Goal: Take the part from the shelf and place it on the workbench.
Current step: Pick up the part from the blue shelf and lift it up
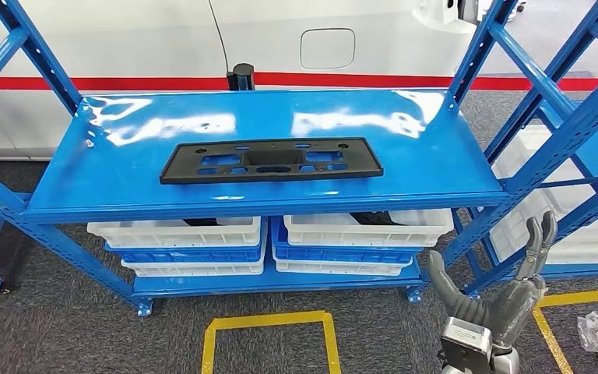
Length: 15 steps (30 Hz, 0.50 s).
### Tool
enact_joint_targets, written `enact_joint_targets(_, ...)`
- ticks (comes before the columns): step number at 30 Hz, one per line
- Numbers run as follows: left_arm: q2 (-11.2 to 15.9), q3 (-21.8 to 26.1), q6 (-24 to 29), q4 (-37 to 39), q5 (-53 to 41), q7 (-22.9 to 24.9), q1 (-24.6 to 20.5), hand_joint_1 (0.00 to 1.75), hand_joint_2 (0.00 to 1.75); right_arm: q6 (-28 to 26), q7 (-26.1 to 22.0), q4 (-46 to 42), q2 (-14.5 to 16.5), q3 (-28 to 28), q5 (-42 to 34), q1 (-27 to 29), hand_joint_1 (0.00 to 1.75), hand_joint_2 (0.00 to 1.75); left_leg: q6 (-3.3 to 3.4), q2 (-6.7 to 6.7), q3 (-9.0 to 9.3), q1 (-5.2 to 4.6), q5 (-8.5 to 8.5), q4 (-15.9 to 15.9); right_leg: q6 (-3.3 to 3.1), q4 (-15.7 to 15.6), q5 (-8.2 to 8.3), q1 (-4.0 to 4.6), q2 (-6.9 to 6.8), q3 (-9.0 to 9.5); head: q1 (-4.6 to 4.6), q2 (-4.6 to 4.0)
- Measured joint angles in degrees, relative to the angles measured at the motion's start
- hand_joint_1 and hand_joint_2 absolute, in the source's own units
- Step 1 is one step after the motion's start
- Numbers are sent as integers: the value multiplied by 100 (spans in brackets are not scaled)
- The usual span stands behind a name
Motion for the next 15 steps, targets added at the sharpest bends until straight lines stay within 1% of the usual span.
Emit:
enact_joint_targets(1, -1, 1, -2, 0, -1, 0, 5, 0, 0, 0, 4, 1, -1, -4, 1, 4, 0, 175, -6, -4, 37, -1, -34, 0, 39, -99, 113, -2, -1, -60, 1, 0)
enact_joint_targets(2, -1, 1, -6, 0, -1, 0, 9, 0, 0, -1, 9, 1, -1, -7, 1, 5, 0, 175, -17, -8, 85, -1, -72, 0, 90, -400, 326, -4, -5, -15, 1, 0)
enact_joint_targets(3, -1, 1, -14, 0, -3, -1, 12, 0, 0, -1, 14, 1, -2, -10, 2, 5, 0, 175, -35, -11, 122, -1, -113, -2, 139, -822, 606, -5, -18, 95, 3, 0)
enact_joint_targets(4, -1, 1, -26, 0, -4, -2, 12, 0, 0, -2, 18, 4, -1, -13, 2, 6, 0, 175, -58, -13, 172, -7, -159, 1, 137, -1180, 795, -1, -42, 199, -2, 0)
enact_joint_targets(5, -1, 0, -38, 0, -7, -4, 10, 0, 0, -2, 23, 8, 0, -14, 2, 6, 0, 175, -88, -12, 203, -13, -201, -4, 89, -1415, 885, 16, -72, 277, -6, 0)
enact_joint_targets(6, -1, 0, -48, 0, -10, -7, 10, 0, 0, -2, 27, 12, 1, -15, 2, 9, 0, 175, -126, -10, 232, -18, -231, -5, 17, -1530, 916, 37, -95, 320, -11, 0)
enact_joint_targets(7, 0, 0, -55, 0, -15, -8, 12, 0, 0, -2, 31, 16, 2, -19, 2, 12, 0, 175, -160, -6, 273, -24, -243, 16, -70, -1538, 896, 46, -104, 337, -15, 0)
enact_joint_targets(8, 1, 0, -58, 0, -22, -9, 13, 0, 0, 2, 34, 17, 4, -24, 3, 16, 0, 175, -192, 3, 298, -22, -251, 43, -129, -1550, 916, 39, -93, 394, -19, 0)
enact_joint_targets(9, 2, 0, -59, 0, -29, -9, 13, 0, 0, 7, 34, 17, 10, -30, 6, 19, 0, 175, -219, 10, 321, -18, -269, 102, -172, -1575, 950, 15, -81, 465, -23, 0)
enact_joint_targets(10, 2, 0, -58, 0, -36, -9, 7, 0, 0, 14, 34, 17, 18, -37, 9, 12, 0, 175, -241, 16, 300, -14, -320, 218, -213, -1589, 957, -13, -74, 534, -31, 0)
enact_joint_targets(11, 2, -1, -58, 0, -41, -9, -6, 0, 0, 23, 36, 17, 27, -41, 12, 5, 0, 175, -262, 19, 220, -6, -419, 395, -244, -1599, 938, -30, -71, 600, -45, 0)
enact_joint_targets(12, 2, -1, -57, 0, -45, -9, -18, 0, 0, 33, 37, 18, 36, -45, 18, -2, 0, 175, -284, 20, 50, 0, -556, 682, -268, -1604, 919, -32, -75, 634, -52, 0)
enact_joint_targets(14, 2, -2, -49, 0, -47, -9, -17, 0, 0, 53, 43, 22, 46, -54, 45, -8, 0, 175, -316, 18, -432, 9, -846, 1356, -297, -1601, 890, -27, -68, 665, -65, 0)
enact_joint_targets(15, 2, -2, -34, 0, -49, -9, -5, 0, 0, 61, 50, 26, 51, -58, 89, -6, 0, 175, -323, 18, -640, 11, -902, 1565, -301, -1600, 872, -25, -60, 684, -65, 0)
